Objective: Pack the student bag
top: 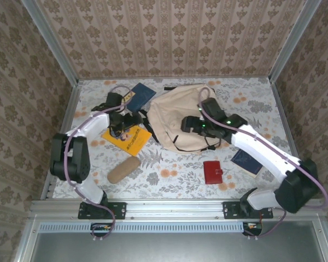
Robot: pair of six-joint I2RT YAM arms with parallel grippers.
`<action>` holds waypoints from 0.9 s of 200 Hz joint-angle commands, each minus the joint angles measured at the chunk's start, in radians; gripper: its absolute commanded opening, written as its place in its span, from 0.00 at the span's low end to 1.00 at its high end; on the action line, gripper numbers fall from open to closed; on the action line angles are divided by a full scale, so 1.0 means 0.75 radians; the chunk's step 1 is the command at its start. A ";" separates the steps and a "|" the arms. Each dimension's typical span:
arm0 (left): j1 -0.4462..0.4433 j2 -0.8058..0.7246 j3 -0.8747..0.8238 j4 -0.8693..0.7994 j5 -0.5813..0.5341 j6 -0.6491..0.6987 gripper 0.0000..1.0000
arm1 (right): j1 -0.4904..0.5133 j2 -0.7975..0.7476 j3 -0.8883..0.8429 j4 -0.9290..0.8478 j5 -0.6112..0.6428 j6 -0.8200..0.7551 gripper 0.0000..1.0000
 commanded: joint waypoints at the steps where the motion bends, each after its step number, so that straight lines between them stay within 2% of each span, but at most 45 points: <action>1: 0.114 -0.113 -0.108 -0.016 0.047 -0.074 0.88 | 0.112 0.180 0.151 0.058 0.007 -0.108 0.86; 38: 0.285 -0.240 -0.314 0.052 0.119 -0.123 0.78 | 0.246 0.556 0.482 0.137 -0.017 -0.173 0.78; 87: 0.340 -0.294 -0.434 0.100 0.188 -0.118 0.66 | 0.291 0.967 0.849 0.134 -0.009 -0.215 0.65; 105: 0.340 -0.284 -0.472 0.150 0.226 -0.130 0.64 | 0.290 1.069 0.936 0.113 0.012 -0.225 0.64; 143: 0.338 -0.242 -0.522 0.213 0.255 -0.156 0.65 | 0.291 1.244 1.078 0.008 0.034 -0.259 0.64; 180: 0.330 -0.198 -0.537 0.259 0.278 -0.159 0.65 | 0.286 1.313 1.091 -0.016 0.035 -0.265 0.64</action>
